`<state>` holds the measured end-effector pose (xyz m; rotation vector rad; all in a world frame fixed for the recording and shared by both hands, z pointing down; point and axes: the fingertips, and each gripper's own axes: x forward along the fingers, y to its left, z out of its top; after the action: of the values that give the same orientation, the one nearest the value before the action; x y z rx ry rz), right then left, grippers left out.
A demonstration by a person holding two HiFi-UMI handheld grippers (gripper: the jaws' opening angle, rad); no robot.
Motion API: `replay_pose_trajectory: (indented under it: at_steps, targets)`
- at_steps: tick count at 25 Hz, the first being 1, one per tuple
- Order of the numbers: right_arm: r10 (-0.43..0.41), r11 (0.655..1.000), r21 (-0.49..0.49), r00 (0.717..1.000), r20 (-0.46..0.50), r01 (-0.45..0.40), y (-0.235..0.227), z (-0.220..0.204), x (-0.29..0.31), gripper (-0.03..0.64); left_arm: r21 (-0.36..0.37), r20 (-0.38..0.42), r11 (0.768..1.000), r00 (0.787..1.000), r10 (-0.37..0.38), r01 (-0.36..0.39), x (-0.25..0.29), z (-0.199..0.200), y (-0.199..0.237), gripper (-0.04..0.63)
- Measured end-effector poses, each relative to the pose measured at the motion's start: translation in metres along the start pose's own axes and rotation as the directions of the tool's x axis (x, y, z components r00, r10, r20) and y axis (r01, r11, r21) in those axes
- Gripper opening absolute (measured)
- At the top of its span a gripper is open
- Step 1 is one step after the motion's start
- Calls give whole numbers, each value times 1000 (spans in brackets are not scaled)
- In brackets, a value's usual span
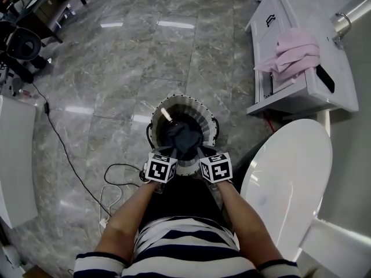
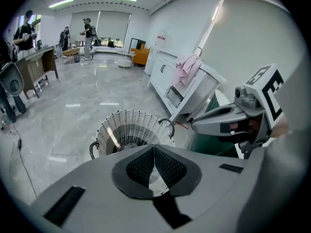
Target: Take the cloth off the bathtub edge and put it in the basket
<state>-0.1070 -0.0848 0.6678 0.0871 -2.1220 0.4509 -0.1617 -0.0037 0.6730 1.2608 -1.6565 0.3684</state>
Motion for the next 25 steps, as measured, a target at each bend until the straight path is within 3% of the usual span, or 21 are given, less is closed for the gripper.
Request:
replay_pose_trajectory:
  at_steps: [5,15,25]
  targets:
    - [7,1000,20,1000,23,-8,4,-2,-10,31,15,70,1000,998,5,-6,-21,7,-6,20]
    - [-26,999,21,999,46,25,6,-6,-32,26,6,122,1000,993,11,-12,-48,15,-16,20]
    - [-27,998,61,999,40,24,12,-21,-36,26,6,107,1000,994,16,-17,-59,2,-17,20]
